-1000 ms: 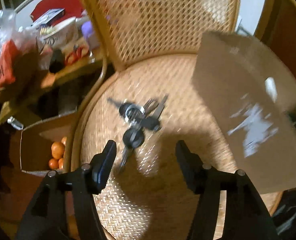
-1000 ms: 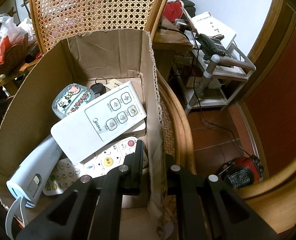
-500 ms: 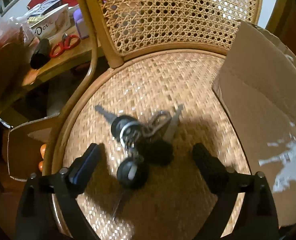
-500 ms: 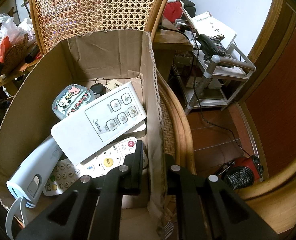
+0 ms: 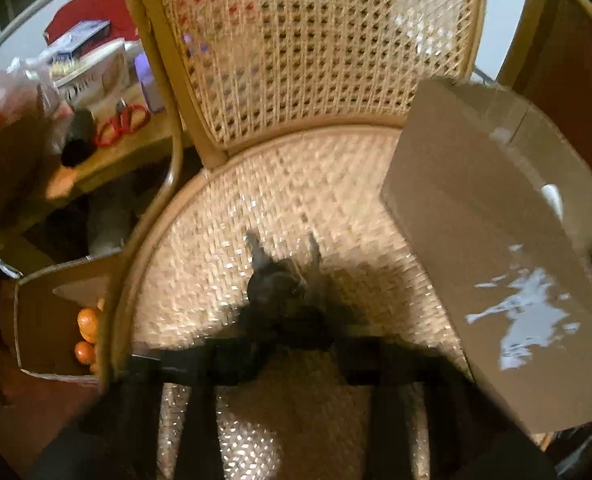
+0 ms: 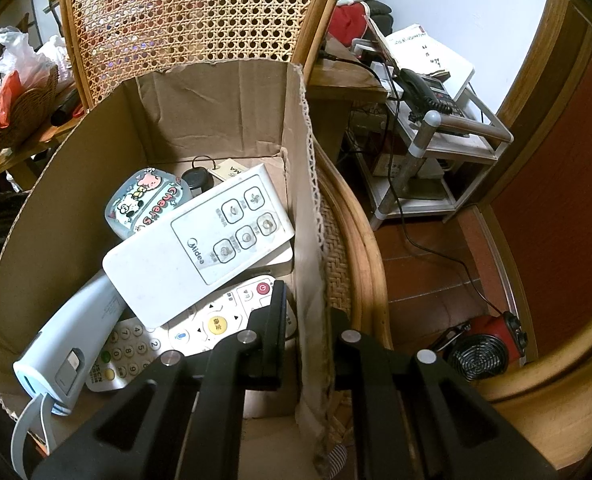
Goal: Organize rigid objects
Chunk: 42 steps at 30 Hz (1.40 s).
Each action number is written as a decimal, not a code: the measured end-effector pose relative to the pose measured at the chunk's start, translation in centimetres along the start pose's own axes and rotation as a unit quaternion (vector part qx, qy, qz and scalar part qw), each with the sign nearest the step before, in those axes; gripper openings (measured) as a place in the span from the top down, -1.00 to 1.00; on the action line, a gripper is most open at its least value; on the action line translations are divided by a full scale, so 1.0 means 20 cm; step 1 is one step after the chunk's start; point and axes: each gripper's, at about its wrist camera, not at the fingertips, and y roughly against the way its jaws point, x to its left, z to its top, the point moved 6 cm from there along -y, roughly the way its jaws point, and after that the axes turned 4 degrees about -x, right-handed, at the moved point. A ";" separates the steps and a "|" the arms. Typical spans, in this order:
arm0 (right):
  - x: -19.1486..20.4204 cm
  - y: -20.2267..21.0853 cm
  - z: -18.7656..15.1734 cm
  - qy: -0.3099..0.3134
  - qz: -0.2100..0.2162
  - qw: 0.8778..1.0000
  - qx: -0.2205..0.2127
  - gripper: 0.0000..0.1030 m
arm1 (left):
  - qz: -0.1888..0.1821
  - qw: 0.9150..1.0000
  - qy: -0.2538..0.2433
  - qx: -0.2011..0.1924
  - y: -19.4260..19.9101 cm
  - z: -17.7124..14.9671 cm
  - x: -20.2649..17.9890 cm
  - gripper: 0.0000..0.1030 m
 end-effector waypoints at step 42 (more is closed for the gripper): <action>-0.01 0.00 -0.01 0.000 0.001 1.000 0.000 0.74 | -0.012 0.999 -0.005 -0.032 0.21 0.00 -0.08 0.93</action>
